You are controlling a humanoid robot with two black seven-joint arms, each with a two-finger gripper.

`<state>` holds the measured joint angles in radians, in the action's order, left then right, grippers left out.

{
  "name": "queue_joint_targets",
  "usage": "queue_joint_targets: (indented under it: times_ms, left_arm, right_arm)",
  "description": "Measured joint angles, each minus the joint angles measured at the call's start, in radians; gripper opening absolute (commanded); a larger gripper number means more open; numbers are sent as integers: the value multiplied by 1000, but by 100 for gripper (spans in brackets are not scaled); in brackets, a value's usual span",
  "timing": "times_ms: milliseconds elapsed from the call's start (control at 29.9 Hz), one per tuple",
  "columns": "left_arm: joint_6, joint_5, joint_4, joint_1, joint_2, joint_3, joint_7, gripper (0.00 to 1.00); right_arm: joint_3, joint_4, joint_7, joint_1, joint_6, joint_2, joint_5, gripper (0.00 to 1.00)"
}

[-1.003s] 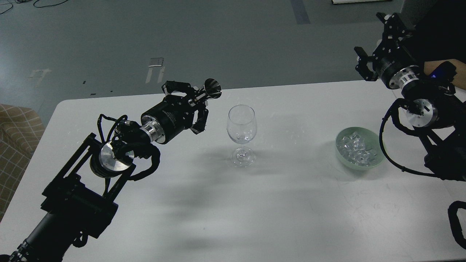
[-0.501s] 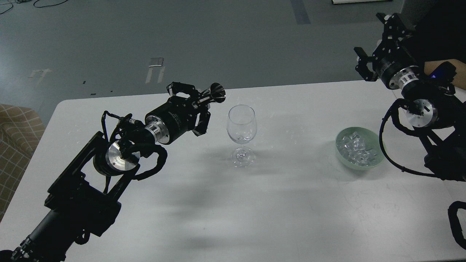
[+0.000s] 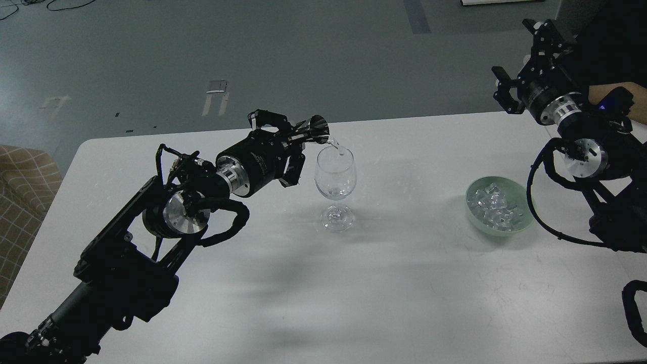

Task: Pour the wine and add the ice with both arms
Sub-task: 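Position the held jigger just above the wine glass rim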

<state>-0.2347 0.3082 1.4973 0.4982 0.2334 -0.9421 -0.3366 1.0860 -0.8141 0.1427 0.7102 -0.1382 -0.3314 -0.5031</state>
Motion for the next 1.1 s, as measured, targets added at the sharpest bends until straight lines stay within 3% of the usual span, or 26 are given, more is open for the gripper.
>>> queue_joint_targets:
  times_ms: [1103]
  left_arm:
    - [9, 103, 17, 2, 15, 0, 1, 0]
  right_arm:
    - [0, -2, 1, -1, 0, -1, 0, 100]
